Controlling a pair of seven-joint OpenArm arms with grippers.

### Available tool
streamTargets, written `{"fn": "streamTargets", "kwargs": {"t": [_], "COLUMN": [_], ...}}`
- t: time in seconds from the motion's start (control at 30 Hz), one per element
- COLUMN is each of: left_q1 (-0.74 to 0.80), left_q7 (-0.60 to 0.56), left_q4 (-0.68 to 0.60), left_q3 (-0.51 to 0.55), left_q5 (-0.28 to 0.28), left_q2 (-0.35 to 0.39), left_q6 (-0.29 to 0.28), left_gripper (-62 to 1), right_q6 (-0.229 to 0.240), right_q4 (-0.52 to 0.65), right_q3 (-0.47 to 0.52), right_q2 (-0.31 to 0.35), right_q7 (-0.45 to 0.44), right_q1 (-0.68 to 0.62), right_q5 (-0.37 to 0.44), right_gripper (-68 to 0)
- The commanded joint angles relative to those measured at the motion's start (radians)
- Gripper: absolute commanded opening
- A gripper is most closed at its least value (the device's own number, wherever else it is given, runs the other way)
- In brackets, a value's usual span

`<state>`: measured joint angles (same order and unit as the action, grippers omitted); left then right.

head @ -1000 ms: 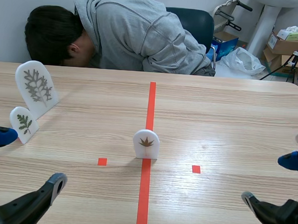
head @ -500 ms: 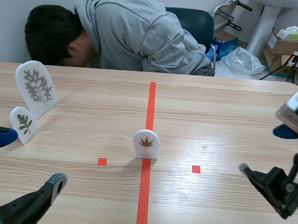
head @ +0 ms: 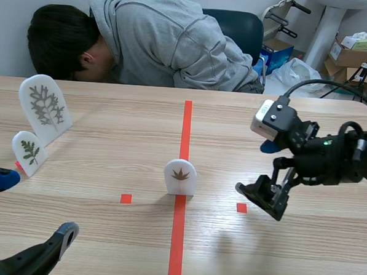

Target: Do the leaf sorting experiment

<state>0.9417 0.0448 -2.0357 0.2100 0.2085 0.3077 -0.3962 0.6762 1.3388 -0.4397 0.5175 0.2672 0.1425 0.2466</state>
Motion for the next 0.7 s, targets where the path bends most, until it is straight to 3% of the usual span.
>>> {"fn": "streamTargets", "kwargs": {"t": [0.0, 0.3, 0.67], "left_q1": [0.002, 0.002, 0.002], "left_q7": [-0.017, -0.017, -0.017], "left_q4": [-0.011, -0.011, -0.011], "left_q3": [-0.002, -0.002, -0.002], "left_q5": [0.008, 0.008, 0.008], "left_q2": [0.000, -0.014, -0.013], "left_q6": [-0.003, -0.003, -0.003], "left_gripper": [1.4, 1.4, 1.4], "right_q6": [0.016, 0.029, 0.028], "right_q4": [-0.002, -0.156, -0.334], "right_q3": [-0.013, -0.162, -0.229], "right_q2": [-0.014, -0.129, -0.272], "right_q7": [-0.019, -0.043, -0.136], "right_q1": [0.038, 0.185, 0.254], "right_q5": [0.008, 0.003, -0.074], "right_gripper": [-9.7, -9.7, -9.7]}}
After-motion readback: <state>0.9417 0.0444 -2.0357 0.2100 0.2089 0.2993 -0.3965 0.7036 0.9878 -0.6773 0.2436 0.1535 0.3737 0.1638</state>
